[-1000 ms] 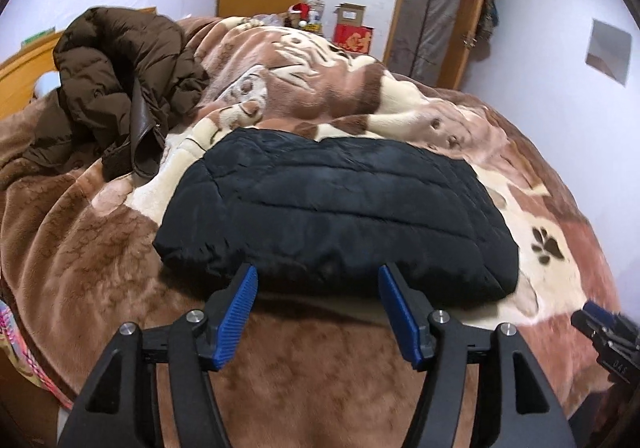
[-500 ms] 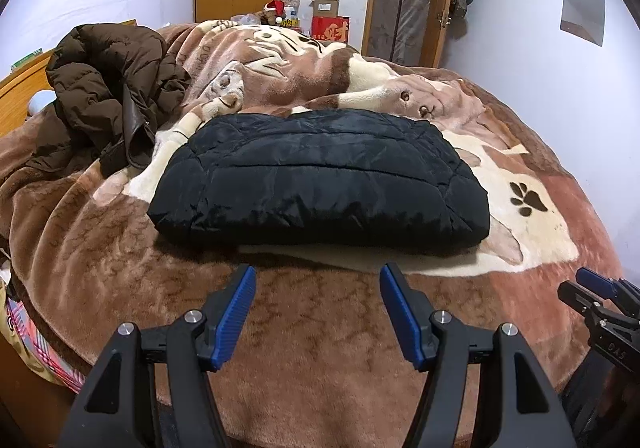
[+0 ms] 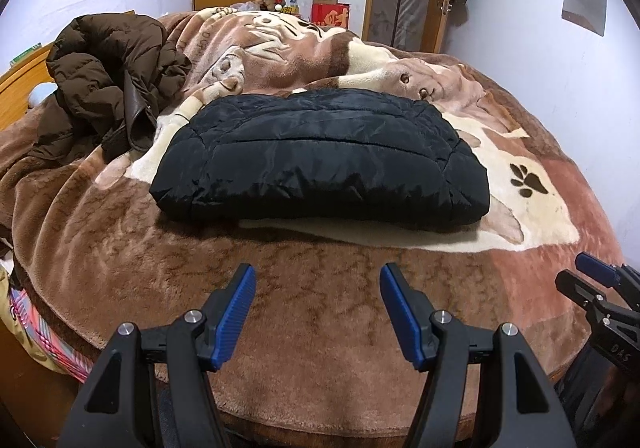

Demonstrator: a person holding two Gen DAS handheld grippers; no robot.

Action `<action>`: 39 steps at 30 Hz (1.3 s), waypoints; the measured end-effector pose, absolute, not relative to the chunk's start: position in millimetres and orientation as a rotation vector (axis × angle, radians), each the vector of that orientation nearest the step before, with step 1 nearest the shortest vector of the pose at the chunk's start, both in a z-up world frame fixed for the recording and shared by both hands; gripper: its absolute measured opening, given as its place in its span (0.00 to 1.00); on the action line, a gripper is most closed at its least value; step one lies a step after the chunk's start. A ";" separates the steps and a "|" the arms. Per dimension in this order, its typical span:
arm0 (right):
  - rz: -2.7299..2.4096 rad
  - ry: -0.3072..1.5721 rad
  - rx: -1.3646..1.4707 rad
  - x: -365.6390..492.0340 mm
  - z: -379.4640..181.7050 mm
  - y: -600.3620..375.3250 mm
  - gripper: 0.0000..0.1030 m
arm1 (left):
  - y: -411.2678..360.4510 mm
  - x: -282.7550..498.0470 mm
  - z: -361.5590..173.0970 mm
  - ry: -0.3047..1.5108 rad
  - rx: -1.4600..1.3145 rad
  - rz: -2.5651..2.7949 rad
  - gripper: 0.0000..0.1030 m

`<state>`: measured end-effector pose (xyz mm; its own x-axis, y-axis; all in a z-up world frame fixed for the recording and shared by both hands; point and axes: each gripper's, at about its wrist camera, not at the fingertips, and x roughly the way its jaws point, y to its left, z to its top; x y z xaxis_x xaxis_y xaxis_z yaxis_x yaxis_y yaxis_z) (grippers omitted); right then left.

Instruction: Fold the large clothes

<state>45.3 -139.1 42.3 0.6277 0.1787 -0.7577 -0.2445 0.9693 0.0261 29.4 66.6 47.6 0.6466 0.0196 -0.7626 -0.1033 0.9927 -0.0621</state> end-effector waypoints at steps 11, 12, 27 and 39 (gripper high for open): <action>0.236 0.868 -0.079 39.4 42.7 -141.9 0.52 | 62.6 22.9 46.1 0.883 -0.105 0.059 0.65; 0.235 0.868 -0.079 38.7 42.5 -142.0 0.52 | 62.4 22.5 46.2 0.882 -0.106 0.059 0.65; 0.232 0.873 -0.076 34.1 41.3 -139.3 0.52 | 61.9 19.1 46.2 0.886 -0.105 0.062 0.65; 0.233 0.876 -0.077 32.6 40.3 -138.2 0.52 | 62.6 16.5 44.9 0.887 -0.111 0.063 0.65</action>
<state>32.6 -138.2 40.3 0.6167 0.1709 -0.7684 -0.2335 0.9719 0.0287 16.5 62.6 44.9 0.6302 0.0090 -0.7764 -0.1007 0.9924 -0.0703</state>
